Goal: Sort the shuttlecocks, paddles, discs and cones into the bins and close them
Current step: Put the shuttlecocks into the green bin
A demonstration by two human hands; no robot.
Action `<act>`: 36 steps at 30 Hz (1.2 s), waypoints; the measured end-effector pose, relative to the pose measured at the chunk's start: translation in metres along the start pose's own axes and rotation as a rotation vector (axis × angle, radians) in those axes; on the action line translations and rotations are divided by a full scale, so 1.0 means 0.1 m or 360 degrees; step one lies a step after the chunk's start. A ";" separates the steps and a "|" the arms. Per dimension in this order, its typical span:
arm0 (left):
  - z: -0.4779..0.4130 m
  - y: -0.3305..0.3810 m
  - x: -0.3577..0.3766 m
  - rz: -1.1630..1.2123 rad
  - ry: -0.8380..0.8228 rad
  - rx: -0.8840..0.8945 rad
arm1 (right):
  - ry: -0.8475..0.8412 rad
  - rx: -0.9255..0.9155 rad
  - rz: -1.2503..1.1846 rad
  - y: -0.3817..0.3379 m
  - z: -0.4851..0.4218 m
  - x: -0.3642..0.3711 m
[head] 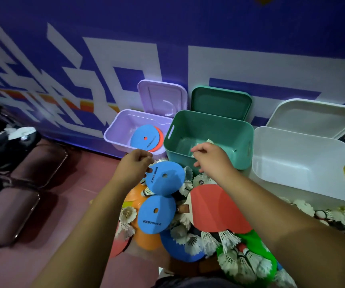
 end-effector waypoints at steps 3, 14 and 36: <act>0.09 -0.18 -0.19 0.0007 0.0073 -0.0058 | -0.0147 -0.0041 0.0069 -0.10 0.03 0.27; 0.46 -1.08 -0.64 -0.0207 0.0158 -0.0300 | -0.0649 -0.0147 0.0264 -0.25 0.25 1.27; 0.41 -2.08 -0.59 -0.0631 -0.0090 -0.0503 | -0.0523 -0.0368 0.0845 -0.46 -0.08 2.22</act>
Point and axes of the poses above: each hand's wrist, its own z-axis away from the middle knuckle, its own x-axis out of the palm, y = z × x, the point moved 10 cm from there along -z, towards the middle knuckle, and after that the axes turned 9 degrees about z, right-handed, at the moved point
